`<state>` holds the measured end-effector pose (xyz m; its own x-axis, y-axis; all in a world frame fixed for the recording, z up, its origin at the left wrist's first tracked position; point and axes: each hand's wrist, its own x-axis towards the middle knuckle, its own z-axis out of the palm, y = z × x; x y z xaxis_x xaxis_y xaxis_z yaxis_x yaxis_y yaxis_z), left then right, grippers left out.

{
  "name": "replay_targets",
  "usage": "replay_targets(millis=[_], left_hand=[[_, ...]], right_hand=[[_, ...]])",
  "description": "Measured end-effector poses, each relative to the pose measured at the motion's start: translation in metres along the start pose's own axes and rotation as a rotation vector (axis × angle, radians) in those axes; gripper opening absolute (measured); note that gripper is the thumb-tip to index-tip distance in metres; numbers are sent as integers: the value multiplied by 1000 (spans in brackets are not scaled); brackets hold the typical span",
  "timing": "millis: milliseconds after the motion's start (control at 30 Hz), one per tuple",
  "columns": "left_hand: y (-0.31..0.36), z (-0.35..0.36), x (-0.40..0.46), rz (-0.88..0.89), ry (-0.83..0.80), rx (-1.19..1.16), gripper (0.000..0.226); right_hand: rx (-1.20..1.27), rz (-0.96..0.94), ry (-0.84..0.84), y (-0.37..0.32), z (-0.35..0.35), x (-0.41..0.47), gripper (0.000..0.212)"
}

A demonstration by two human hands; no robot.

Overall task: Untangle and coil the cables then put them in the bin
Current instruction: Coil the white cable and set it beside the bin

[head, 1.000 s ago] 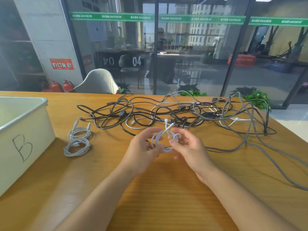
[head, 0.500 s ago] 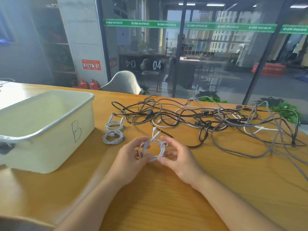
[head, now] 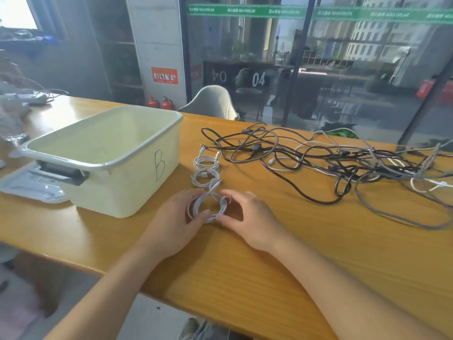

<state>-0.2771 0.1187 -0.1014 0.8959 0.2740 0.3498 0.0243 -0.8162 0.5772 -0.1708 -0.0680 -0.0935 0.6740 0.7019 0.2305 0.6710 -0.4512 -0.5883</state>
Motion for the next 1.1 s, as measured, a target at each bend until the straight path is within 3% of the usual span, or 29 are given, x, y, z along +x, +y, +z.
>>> replay_targets(millis=[200, 367, 733, 900, 1100], left_hand=[[-5, -7, -3, -26, -152, 308, 79], [-6, -4, 0, -78, -161, 378, 79], [-24, 2, 20, -140, -144, 402, 74], [-23, 6, 15, -81, -82, 428, 93], [-17, 10, 9, 51, -19, 478, 83]], right_hand=[[-305, -16, -158, 0, 14, 15, 66], [-392, 6, -220, 1, 20, 27, 71], [-406, 21, -216, 0, 33, 58, 72], [-364, 1, -187, 1, 30, 54, 71], [-299, -59, -145, 6, 16, 35, 68]])
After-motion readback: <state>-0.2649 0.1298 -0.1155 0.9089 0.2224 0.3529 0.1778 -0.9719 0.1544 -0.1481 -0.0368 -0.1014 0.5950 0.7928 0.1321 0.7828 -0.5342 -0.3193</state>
